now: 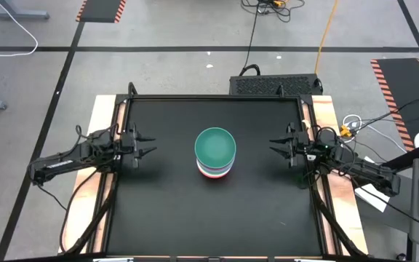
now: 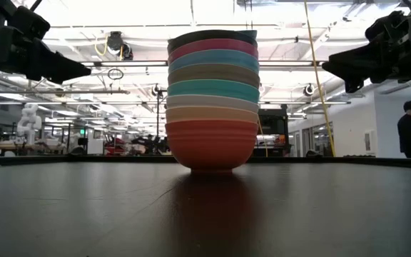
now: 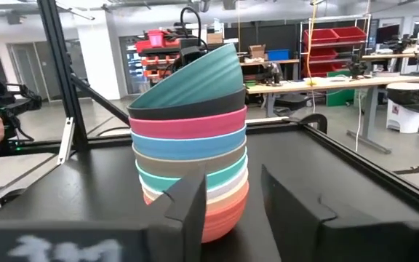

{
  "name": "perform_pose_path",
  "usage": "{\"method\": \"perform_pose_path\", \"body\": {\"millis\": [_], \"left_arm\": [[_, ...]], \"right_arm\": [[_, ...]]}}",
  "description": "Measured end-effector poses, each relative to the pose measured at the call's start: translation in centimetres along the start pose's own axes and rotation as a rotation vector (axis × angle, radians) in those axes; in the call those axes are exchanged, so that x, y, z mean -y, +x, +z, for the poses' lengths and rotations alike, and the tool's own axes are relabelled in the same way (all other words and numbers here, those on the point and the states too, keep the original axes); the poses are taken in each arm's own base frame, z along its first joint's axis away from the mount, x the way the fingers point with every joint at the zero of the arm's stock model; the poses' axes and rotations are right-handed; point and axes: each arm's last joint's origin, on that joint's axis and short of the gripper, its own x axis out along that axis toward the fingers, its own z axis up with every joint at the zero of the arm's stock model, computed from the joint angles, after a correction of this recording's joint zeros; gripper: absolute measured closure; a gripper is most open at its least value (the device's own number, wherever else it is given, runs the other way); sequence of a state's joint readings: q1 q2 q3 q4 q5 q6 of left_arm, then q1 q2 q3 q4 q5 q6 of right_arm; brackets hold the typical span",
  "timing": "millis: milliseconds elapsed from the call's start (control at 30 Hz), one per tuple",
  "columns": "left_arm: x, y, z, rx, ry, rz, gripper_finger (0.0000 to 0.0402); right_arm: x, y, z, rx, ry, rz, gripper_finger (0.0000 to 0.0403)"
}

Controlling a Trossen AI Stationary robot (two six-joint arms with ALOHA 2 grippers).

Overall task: Nest bowls inside each other
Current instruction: Return to Home Position

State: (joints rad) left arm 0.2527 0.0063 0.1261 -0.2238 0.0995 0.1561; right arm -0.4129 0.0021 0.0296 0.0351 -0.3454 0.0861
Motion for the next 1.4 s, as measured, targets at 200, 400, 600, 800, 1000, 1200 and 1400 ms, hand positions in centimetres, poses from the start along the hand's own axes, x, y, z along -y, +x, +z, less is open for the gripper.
{"method": "perform_pose_path", "body": {"millis": [200,400,600,800,1000,1200,1400], "left_arm": [[0.1,0.0,-0.3,-0.030,0.035,-0.012,0.0384],[0.1,0.0,-0.3,-0.028,0.001,-0.022,0.0398],[0.1,0.0,-0.4,-0.045,-0.020,0.000,0.0399],[0.0,0.0,-0.5,-0.058,-0.031,0.006,0.0399],[0.0,0.0,-0.4,-0.039,-0.031,0.008,0.0396],[0.1,0.0,0.0,-0.002,-0.032,-0.034,0.0399],[0.1,0.0,0.0,0.000,-0.045,-0.040,0.0377]], "right_arm": [[-0.1,0.0,0.0,-0.003,-0.047,0.025,0.0364],[-0.1,0.0,0.0,-0.005,-0.049,0.031,0.0400],[-0.1,0.2,-0.2,-0.029,-0.082,0.064,0.0402],[0.1,0.6,-0.9,-0.105,-0.084,0.058,0.0403],[0.2,0.8,-1.2,-0.137,-0.054,0.070,0.0403],[0.2,0.8,-1.0,-0.123,-0.032,0.071,0.0403],[0.1,0.8,-0.9,-0.108,-0.016,0.074,0.0403]]}}
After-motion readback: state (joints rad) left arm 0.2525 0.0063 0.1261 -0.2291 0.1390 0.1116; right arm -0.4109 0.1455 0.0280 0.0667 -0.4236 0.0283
